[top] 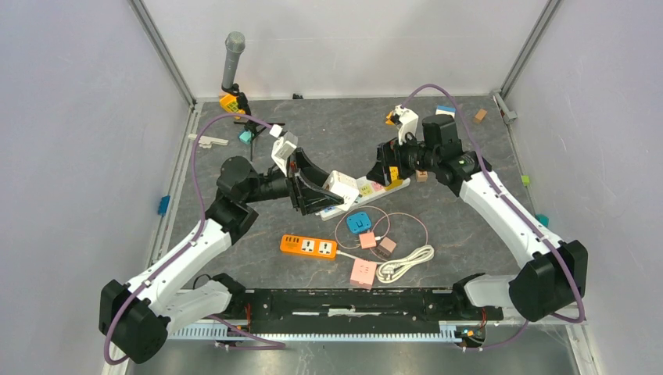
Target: Insert the plug
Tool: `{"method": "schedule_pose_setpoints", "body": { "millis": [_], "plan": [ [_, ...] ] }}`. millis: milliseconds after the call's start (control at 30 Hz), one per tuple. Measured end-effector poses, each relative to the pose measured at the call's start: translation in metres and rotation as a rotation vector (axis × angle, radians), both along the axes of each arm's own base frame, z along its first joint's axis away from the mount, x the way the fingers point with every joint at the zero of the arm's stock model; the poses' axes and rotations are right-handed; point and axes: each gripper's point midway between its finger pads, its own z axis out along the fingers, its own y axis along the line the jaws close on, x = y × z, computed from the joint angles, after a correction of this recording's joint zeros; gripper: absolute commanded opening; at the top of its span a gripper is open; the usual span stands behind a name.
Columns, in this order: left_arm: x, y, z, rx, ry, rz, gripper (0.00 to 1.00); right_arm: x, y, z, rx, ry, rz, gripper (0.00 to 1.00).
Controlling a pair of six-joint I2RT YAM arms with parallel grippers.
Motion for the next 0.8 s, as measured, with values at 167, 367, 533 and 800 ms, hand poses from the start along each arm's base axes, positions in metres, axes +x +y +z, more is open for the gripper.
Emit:
{"method": "schedule_pose_setpoints", "body": {
  "millis": [167,367,533,800],
  "plan": [
    [-0.013,-0.001,0.013,-0.046,-0.014,-0.075,0.02,0.006,-0.009,-0.011,-0.032,0.028,-0.040,0.98],
    [-0.023,-0.002,0.020,-0.069,-0.005,-0.149,0.02,0.014,-0.024,-0.028,-0.082,0.070,-0.105,0.98],
    [-0.010,-0.003,0.013,-0.042,0.081,-0.076,0.02,0.026,-0.044,-0.049,-0.139,0.119,-0.186,0.98],
    [0.028,0.002,0.007,0.060,0.290,0.164,0.02,0.042,-0.062,-0.088,-0.200,0.245,-0.247,0.98]
  ]
}}
